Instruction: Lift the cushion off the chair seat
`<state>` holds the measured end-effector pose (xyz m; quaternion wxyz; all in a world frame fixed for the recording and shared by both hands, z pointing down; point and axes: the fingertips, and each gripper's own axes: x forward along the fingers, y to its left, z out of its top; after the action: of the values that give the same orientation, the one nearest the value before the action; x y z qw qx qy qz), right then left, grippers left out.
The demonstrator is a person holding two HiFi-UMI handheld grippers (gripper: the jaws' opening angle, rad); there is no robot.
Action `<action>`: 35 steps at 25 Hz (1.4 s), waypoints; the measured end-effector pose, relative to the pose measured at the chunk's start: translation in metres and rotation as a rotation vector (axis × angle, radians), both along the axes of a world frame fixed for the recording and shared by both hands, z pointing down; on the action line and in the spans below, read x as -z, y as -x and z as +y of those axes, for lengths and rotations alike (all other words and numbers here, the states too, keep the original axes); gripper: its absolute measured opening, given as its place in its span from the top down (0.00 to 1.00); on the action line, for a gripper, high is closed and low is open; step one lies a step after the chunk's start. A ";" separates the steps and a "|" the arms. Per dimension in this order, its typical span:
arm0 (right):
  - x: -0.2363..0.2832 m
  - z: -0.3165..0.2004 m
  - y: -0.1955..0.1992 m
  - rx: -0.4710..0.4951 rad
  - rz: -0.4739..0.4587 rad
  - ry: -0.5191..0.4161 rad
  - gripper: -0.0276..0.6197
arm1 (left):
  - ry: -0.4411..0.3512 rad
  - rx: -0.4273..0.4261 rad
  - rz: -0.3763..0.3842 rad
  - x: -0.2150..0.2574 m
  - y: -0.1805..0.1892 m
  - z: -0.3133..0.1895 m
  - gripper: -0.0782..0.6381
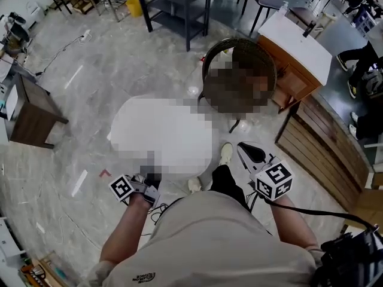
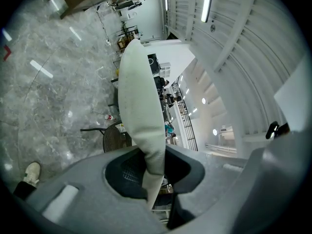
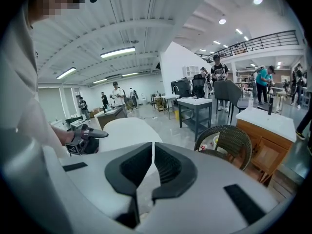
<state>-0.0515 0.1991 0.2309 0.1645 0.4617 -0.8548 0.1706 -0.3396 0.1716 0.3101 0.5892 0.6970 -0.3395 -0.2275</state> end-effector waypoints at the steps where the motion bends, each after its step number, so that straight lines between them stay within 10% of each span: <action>1: 0.001 0.003 0.001 -0.001 0.003 -0.002 0.92 | -0.001 0.000 0.000 0.000 0.001 0.002 0.78; 35: -0.001 0.027 0.013 0.021 0.070 -0.017 0.94 | 0.036 -0.024 -0.005 -0.020 -0.001 0.026 0.79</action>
<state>-0.0649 0.2256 0.2317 0.1922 0.4597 -0.8548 0.1451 -0.3383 0.1976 0.3299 0.6037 0.6908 -0.3364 -0.2124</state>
